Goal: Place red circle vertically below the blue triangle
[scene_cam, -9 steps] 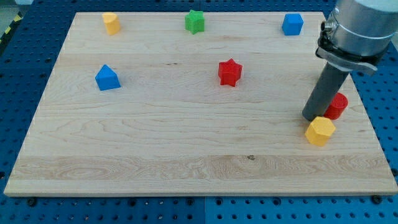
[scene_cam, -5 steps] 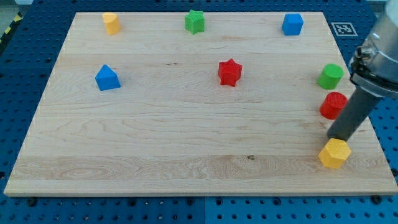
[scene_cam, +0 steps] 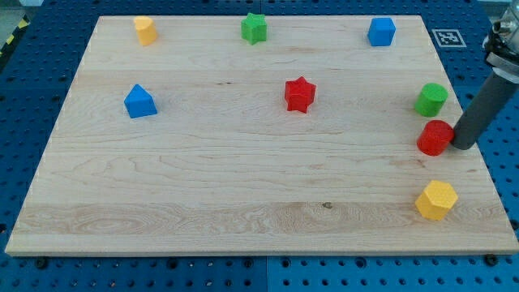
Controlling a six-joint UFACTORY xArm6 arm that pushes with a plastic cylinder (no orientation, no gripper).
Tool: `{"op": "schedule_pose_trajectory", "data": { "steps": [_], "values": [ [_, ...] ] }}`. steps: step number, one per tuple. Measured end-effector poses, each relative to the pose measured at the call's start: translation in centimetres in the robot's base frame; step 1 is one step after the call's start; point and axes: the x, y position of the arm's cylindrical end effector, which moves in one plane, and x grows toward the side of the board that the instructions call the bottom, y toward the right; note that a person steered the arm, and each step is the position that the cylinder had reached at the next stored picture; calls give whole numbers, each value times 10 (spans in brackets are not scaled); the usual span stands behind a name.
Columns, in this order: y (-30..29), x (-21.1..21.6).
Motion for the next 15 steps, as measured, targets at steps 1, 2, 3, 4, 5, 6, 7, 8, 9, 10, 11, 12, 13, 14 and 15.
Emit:
{"op": "schedule_pose_trajectory", "data": {
  "steps": [1, 2, 3, 4, 5, 6, 7, 8, 9, 10, 11, 12, 13, 14, 15],
  "values": [
    [-22, 0],
    [-22, 0],
    [-30, -4],
    [-53, 1],
    [-83, 2],
    [-96, -11],
    [-100, -18],
    [-142, -9],
    [-158, -9],
    [-183, -9],
    [-224, -9],
    [-253, -15],
    [-283, -12],
    [-294, -8],
    [-296, -1]
  ]
}}
